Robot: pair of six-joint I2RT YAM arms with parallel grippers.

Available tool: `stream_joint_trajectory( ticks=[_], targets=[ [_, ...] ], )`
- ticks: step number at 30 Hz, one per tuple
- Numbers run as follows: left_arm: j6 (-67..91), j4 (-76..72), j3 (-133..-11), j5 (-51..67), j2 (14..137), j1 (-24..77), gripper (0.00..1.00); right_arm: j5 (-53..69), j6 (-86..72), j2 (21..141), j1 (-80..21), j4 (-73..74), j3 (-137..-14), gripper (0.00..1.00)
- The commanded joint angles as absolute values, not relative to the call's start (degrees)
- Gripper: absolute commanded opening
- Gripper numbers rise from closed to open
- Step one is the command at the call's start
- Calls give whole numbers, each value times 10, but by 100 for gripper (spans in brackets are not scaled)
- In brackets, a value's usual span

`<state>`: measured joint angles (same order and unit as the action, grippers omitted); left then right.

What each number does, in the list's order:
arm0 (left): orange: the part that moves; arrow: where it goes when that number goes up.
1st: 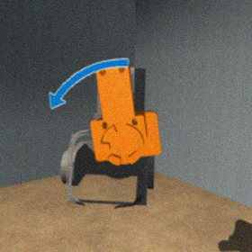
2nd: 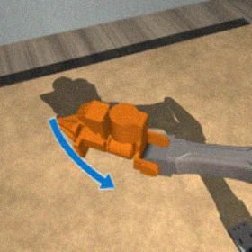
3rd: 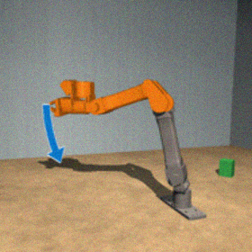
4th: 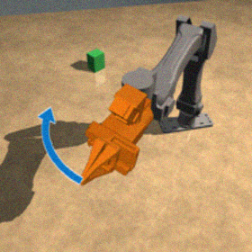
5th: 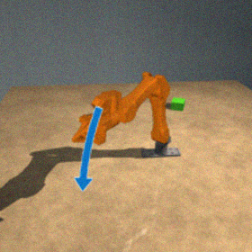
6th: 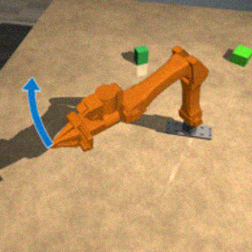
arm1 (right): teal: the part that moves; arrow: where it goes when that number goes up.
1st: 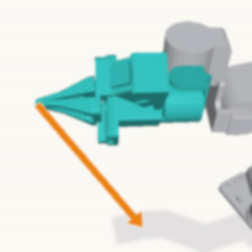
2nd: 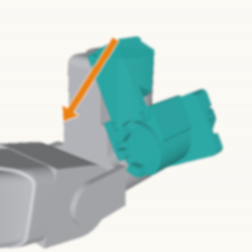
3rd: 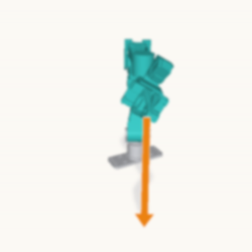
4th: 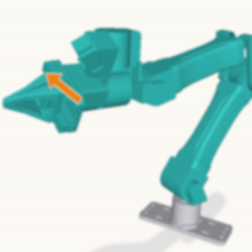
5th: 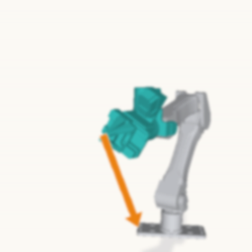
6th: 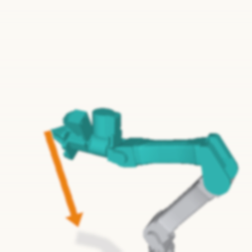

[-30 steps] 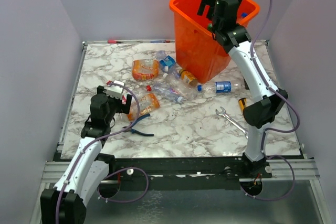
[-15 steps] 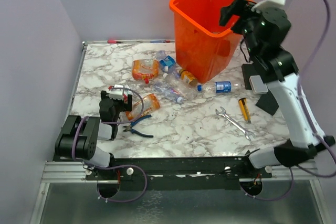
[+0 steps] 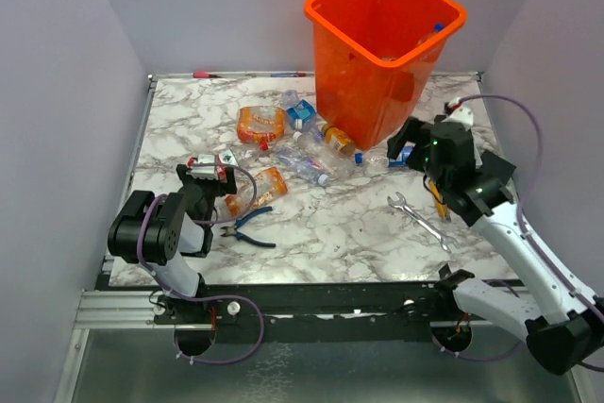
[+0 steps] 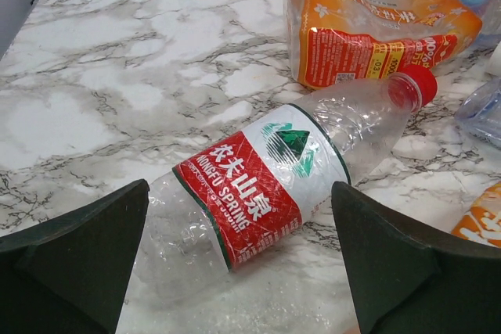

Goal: Put the plastic bottles in the bin
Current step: Pick up the plastic bottle at the center of the board.

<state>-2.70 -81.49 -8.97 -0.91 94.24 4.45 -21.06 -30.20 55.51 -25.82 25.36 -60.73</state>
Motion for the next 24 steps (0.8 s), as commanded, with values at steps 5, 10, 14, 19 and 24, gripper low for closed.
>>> stream_joint_trajectory(
  ticks=[5,10,14,19,24],
  targets=[
    [-9,-787,-127,-33,946,43,99,-168,-348,640,-261,157,-488,100],
    [-2,-747,-148,-58,946,43,99,-206,-304,762,-260,123,-521,100],
    [-2,-746,-149,-52,948,44,99,-255,-280,819,-254,87,-531,100],
    [-2,-746,-147,-52,945,45,99,-319,-282,867,-236,64,-546,100],
    [-3,-746,-146,-52,945,44,99,-218,-247,865,-227,-28,-525,99]
  ],
)
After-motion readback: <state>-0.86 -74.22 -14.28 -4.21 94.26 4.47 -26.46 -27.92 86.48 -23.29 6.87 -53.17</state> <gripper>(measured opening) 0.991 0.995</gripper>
